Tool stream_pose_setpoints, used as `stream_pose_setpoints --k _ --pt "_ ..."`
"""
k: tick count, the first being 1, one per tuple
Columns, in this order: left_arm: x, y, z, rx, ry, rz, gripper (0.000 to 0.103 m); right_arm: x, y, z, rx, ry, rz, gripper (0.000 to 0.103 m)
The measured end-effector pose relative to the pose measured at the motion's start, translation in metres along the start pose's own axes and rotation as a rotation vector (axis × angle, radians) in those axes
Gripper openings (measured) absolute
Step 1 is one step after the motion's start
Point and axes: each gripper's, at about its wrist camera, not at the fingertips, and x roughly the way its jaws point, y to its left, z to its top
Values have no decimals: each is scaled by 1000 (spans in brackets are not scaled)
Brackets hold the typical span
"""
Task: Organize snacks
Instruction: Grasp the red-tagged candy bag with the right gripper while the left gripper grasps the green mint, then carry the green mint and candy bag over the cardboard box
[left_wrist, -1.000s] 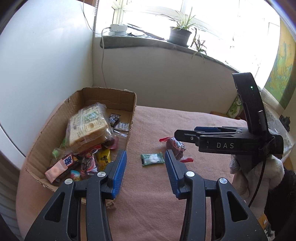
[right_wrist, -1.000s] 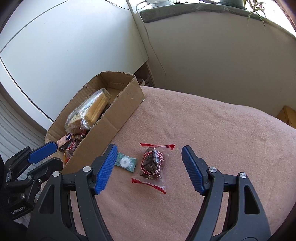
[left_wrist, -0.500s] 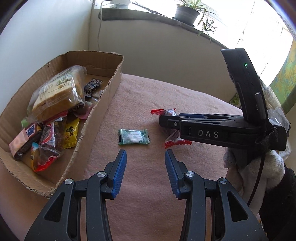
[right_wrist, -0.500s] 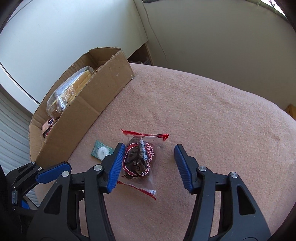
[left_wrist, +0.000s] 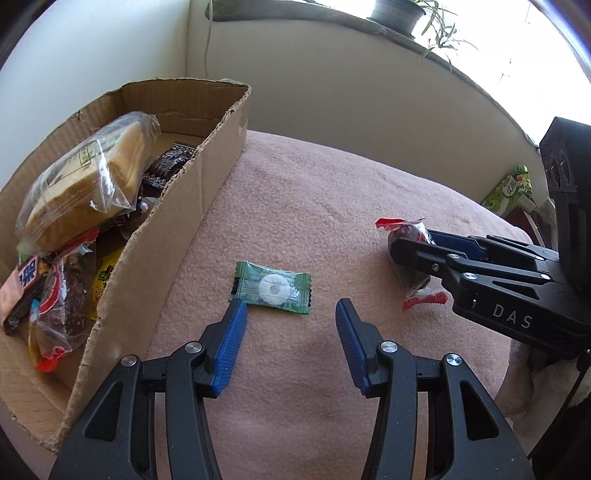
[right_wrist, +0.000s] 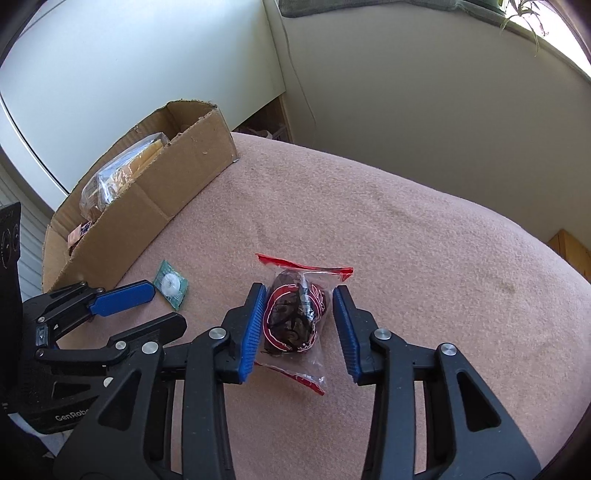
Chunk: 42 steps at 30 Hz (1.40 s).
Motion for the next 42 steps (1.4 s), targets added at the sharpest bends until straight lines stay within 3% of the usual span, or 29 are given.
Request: stream_pose_setpoints --k 10,14,20,23,32,42 --pt "19 -23 17 99 -12 38 49 -7 -15 -7 16 -17 -6 39" --pt "24 -36 16 154 -15 47 33 -11 -16 -8 13 -23 -15 39" --pt "25 -39 10 208 -31 73 22 -7 -12 -10 11 -22 -17 39" --pt "25 -39 12 231 -32 78 21 -7 -7 -11 -5 -30 -36 35" --pt "9 -23 4 156 -50 38 20 -18 -3 -15 22 -59 -64 34" --pt "-32 -10 5 152 -126 9 20 -47 22 -16 20 -106 -66 34"
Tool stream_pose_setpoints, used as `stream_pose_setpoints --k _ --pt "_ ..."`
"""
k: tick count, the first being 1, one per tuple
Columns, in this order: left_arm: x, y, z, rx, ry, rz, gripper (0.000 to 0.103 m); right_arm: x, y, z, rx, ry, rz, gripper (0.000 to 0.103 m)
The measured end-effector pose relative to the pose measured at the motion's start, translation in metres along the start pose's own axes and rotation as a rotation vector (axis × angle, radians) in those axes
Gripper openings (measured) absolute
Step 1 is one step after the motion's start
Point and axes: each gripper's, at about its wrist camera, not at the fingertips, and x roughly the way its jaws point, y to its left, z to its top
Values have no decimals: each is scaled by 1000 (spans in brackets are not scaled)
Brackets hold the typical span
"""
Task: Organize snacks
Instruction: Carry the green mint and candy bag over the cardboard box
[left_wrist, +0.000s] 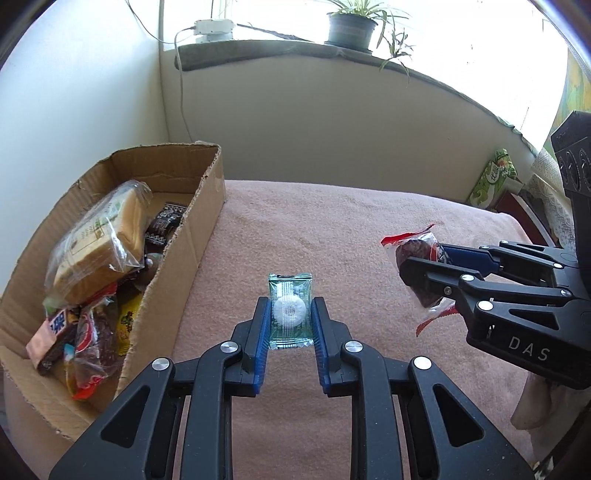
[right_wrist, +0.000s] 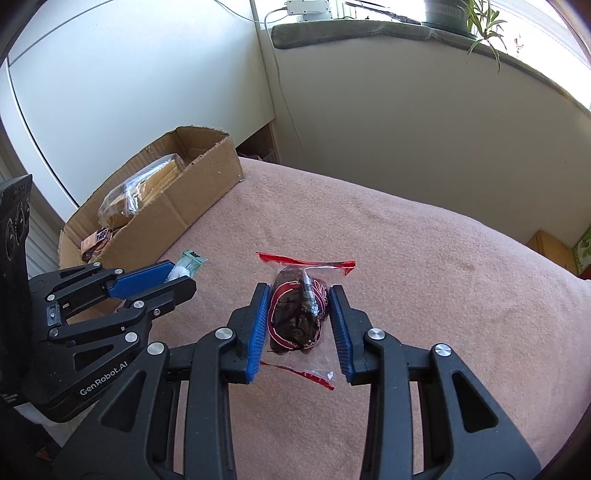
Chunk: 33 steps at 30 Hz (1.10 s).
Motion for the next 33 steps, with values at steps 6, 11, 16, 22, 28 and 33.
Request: stream_pose_setpoints --k 6,11,16,22,28,33 --pt "-26 21 -1 -18 -46 10 20 -13 27 3 -21 -24 0 34" --pt "-45 48 -5 -41 -79 33 20 -19 60 11 -52 -45 2 34" --pt "-64 76 -10 -56 -102 59 20 -20 94 18 -85 -60 14 34" --pt "-78 107 -16 -90 -117 82 20 -12 134 25 -113 -66 38 34" --pt "-83 134 -18 -124 -126 100 20 0 164 38 -141 -66 61 34" --pt "-81 150 -15 -146 -122 114 20 16 184 50 -159 -56 90 34"
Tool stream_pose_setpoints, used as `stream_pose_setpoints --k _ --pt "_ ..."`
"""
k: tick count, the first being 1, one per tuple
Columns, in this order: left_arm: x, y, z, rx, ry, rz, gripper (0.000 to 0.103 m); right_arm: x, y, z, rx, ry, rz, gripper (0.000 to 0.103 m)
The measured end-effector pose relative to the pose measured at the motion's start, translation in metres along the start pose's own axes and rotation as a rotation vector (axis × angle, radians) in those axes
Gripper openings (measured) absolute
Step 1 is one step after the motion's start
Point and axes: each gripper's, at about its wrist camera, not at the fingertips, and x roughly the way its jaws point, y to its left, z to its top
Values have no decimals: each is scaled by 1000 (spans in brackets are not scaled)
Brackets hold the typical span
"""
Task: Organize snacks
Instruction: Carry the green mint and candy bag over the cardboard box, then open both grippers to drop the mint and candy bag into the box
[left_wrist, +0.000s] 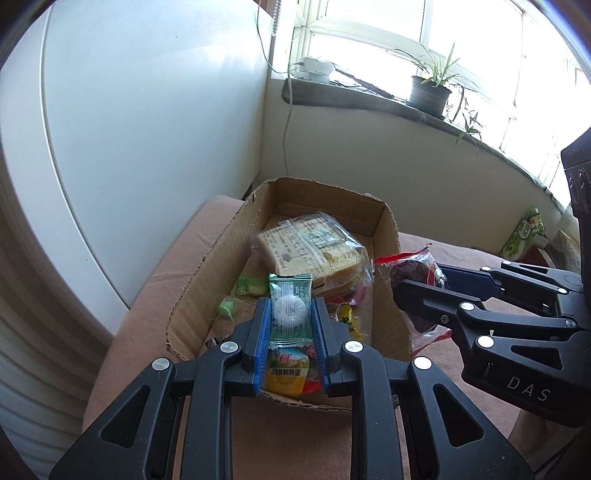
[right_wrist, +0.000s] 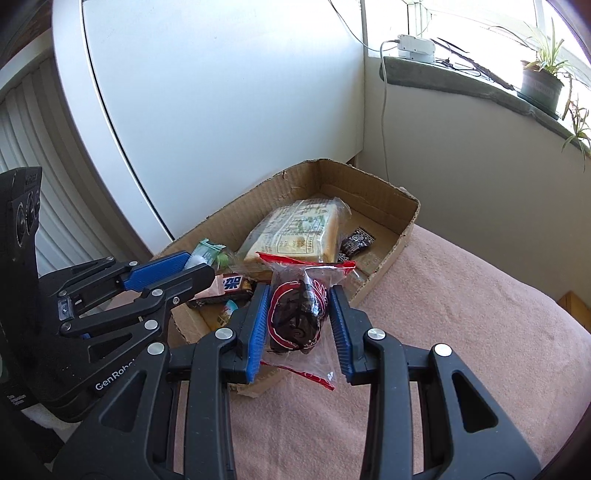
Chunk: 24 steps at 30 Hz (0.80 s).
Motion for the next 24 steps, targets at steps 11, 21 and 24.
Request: stream_pose_setpoints --k 11,21,24 --pt "6 25 6 -53 -5 57 29 20 2 16 33 -2 26 59" --pt "-20 16 5 -50 -50 53 40 2 3 10 23 -25 11 59" --pt "-31 12 2 -48 -69 55 48 -10 1 5 29 -39 9 60"
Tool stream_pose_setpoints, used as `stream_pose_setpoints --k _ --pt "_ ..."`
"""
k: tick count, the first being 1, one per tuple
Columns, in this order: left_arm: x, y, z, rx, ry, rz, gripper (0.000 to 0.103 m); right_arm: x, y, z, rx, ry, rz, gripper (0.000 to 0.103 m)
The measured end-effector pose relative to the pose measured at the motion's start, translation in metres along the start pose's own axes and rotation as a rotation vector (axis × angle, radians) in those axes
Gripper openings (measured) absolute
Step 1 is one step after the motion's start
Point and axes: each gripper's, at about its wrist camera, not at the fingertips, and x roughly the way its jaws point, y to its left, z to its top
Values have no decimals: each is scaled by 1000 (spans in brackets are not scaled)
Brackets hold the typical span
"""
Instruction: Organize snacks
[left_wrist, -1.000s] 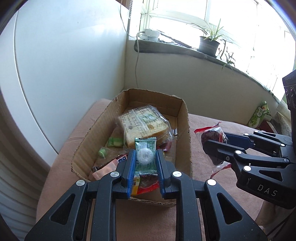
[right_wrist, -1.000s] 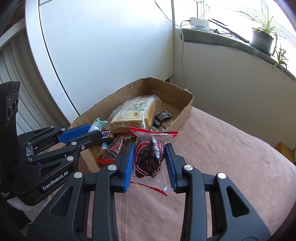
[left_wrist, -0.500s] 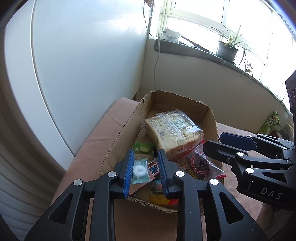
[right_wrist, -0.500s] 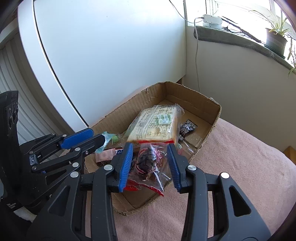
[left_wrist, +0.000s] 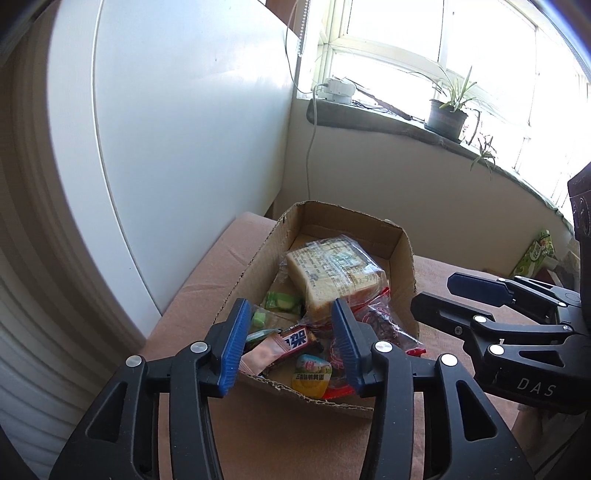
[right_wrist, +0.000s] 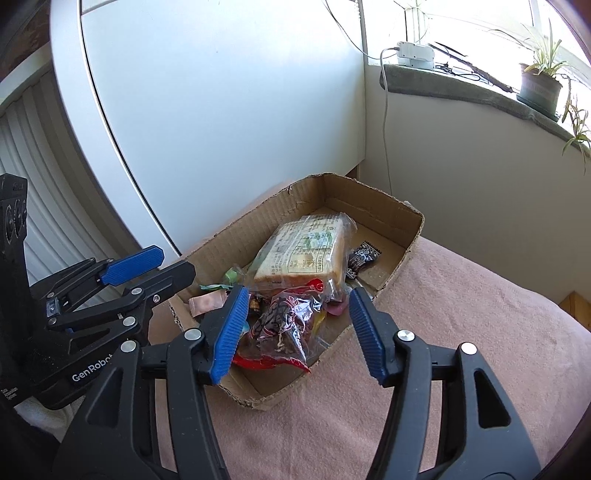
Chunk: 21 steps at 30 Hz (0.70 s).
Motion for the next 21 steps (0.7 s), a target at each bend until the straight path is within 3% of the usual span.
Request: stream_pose_setpoints --k 2,4,10,14,21 --pt "-9 -2 -3 -5 -13 0 58 -10 -1 -4 1 -15 -3 74" --pt "-18 -4 -7 -12 -23 2 64 -23 -3 -9 5 -44 -15 81" --pt "-41 -14 -19 -7 -55 14 72 -53 -8 -29 31 -77 -30 82" --pt "-54 -16 -25 -24 -68 25 78 -68 -10 -45 36 -100 -65 98" --pt "-64 -16 -32 -27 -73 53 80 -87 -18 -58 56 -121 -94 98"
